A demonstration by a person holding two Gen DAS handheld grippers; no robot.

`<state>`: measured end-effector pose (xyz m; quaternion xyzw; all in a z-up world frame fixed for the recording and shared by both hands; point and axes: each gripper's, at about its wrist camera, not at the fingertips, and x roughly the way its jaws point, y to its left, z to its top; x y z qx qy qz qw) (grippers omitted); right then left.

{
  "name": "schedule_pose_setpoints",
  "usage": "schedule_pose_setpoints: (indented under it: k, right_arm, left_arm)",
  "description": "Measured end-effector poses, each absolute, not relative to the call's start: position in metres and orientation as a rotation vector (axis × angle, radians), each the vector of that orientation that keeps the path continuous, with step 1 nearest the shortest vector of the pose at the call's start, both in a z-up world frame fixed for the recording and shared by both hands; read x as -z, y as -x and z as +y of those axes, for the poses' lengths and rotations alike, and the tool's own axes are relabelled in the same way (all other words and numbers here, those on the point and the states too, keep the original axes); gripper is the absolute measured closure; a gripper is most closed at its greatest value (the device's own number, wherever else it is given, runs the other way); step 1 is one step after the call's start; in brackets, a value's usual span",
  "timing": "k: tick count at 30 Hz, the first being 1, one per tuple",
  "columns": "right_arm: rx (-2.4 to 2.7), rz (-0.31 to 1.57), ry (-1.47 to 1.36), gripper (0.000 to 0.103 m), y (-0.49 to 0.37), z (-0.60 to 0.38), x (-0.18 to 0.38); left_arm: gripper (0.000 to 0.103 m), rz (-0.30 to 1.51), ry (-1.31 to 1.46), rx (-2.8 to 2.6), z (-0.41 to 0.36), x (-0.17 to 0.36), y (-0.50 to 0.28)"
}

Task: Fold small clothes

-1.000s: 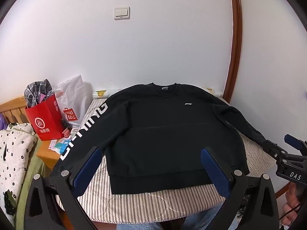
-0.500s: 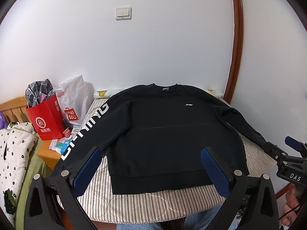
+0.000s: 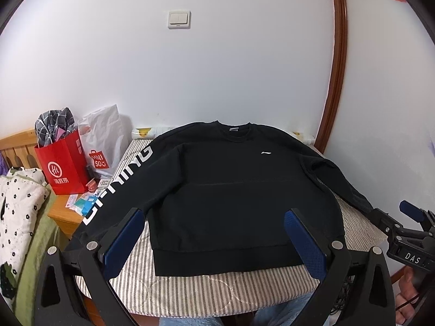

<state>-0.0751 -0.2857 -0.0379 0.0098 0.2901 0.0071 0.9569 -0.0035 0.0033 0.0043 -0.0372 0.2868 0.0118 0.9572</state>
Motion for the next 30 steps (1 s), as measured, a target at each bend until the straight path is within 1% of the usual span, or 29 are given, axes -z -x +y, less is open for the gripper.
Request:
schedule_pose_setpoints:
  k: [30]
  right_arm:
    - [0.009,0.584,-0.031,0.000,0.0767,-0.2935,0.0377]
  left_arm:
    - [0.000,0.563,0.058,-0.040,0.0054,0.0006,0.0088]
